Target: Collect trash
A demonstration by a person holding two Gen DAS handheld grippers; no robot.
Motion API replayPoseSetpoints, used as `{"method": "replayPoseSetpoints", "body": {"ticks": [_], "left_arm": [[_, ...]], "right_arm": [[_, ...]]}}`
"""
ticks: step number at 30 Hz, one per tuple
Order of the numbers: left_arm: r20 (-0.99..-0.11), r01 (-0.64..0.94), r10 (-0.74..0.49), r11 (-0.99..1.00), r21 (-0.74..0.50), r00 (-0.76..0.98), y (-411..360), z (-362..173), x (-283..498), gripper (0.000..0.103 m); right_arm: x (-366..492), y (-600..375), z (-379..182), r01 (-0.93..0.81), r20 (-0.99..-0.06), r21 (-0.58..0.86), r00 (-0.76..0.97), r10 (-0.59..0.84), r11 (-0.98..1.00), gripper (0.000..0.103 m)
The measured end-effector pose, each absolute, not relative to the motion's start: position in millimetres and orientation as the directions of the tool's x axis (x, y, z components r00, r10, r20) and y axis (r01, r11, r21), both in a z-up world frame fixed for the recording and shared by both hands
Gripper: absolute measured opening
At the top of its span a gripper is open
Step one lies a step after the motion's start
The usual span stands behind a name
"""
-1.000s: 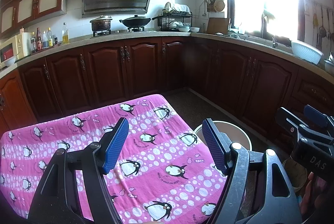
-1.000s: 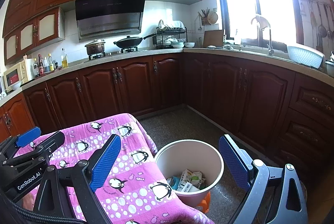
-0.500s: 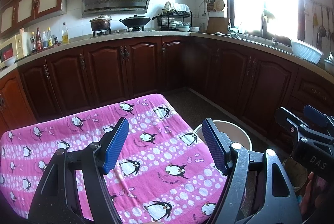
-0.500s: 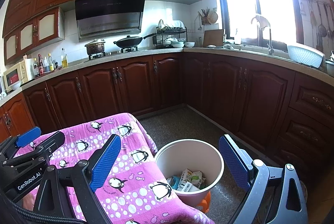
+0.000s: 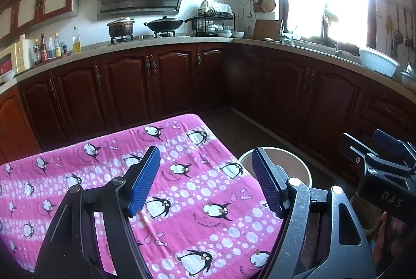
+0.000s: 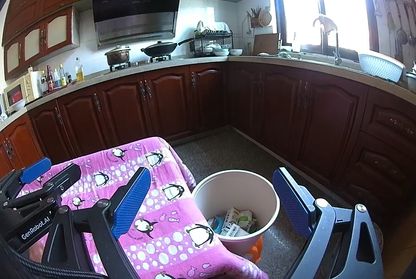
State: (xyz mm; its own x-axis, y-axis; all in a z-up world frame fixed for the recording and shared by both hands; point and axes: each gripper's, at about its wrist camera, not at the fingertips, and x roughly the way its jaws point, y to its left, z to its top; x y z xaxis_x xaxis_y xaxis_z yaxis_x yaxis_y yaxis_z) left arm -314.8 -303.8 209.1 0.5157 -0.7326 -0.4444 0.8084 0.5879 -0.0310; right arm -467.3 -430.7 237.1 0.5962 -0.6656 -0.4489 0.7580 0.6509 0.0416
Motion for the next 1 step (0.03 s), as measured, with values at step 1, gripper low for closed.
{"method": "replayPoseSetpoints", "body": {"ticks": [1], "left_arm": [[-0.448, 0.809, -0.733, 0.587, -0.035, 0.512, -303.1, 207.6, -312.1, 0.072]], "right_arm": [[-465.8, -431.0, 235.4, 0.757, -0.454, 0.041, 0.595, -0.663, 0.652, 0.093]]}}
